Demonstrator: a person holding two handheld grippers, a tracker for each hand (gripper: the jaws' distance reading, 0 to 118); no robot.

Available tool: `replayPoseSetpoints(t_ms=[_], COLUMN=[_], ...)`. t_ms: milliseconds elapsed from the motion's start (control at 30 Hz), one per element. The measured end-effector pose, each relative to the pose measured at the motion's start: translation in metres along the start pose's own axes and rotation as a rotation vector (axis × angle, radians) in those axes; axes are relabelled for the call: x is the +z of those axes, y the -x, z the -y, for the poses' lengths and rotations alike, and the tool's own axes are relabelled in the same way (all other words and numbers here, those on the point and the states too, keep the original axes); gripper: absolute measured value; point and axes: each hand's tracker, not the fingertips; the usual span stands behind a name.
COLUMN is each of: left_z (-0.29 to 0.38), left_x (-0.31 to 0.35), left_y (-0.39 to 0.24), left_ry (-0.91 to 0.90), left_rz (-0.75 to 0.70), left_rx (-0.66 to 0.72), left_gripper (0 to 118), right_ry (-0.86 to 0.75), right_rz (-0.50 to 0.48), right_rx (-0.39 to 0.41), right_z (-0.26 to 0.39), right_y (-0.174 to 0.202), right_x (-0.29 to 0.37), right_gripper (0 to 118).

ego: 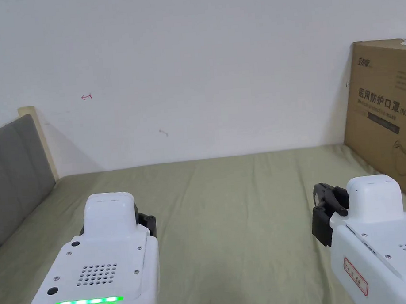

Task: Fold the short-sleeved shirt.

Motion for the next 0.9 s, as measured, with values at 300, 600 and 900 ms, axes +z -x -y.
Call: replayPoseSetpoints(t_ms=[300,600,900], left_z=[0.003,0.004,0.004], left_x=[-0.001,-0.005,-0.004], left_y=[-0.002,0.002,0.005], left_ry=[0.011,0.041,0.056], left_rz=[0.027,0.052,0.041], left_rx=[-0.019,0.04,0.055], left_gripper=[20,106,112], right_ry=[-0.005,-0.016,-0.014], right_rz=[0.012,0.029,0.038], right_rx=[-0.009,-0.014,-0.021], right_z=[-0.001,0.001,0.002], right_y=[-0.003,-0.008,-0.01], right_x=[0.001,0.004,0.004], right_gripper=[19,83,86])
